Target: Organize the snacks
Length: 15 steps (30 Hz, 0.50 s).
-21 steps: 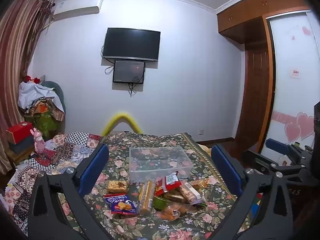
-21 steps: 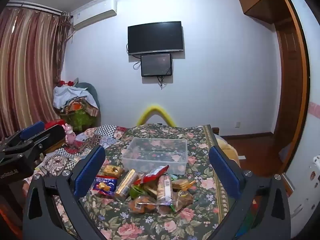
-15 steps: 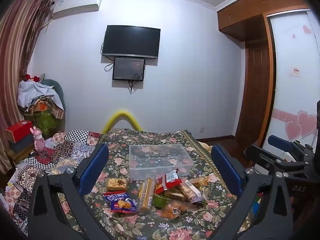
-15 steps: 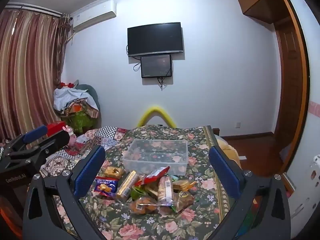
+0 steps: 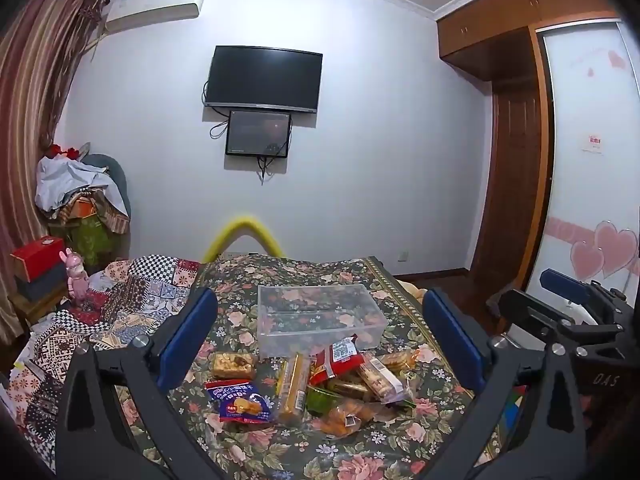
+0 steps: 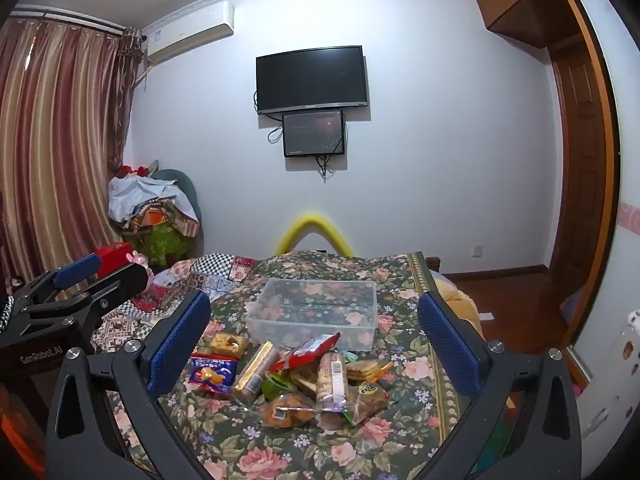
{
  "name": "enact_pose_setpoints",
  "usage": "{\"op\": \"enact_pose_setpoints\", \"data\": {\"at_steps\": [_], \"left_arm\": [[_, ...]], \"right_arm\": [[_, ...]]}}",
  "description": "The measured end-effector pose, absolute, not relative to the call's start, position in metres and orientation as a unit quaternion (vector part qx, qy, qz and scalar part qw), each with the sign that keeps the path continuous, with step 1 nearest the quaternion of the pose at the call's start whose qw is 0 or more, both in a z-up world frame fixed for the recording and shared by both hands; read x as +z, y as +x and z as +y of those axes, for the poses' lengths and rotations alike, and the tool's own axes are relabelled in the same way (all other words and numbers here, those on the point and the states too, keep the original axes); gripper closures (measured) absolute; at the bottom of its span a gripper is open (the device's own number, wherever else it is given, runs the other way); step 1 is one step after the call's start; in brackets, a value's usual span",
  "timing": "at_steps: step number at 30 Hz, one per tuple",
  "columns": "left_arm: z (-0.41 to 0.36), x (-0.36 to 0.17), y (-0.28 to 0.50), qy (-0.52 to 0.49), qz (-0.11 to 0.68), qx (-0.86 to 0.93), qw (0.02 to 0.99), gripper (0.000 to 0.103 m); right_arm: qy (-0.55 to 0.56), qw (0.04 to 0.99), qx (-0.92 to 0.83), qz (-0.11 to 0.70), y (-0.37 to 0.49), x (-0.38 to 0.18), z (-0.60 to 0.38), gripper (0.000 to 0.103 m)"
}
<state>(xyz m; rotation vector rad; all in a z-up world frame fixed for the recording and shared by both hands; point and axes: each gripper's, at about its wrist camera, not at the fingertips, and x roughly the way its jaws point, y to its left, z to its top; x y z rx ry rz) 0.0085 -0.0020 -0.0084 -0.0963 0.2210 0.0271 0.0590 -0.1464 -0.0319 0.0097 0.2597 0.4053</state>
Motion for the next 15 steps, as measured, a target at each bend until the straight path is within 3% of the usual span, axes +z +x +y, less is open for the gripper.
{"op": "enact_pose_setpoints", "data": {"at_steps": [15], "left_arm": [[-0.0025,-0.0043,0.0044,-0.043,0.106,0.014,0.993,0.0]], "right_arm": [[0.011,0.972,0.201,0.124,0.0576,-0.0318,-0.1471,0.0]]}}
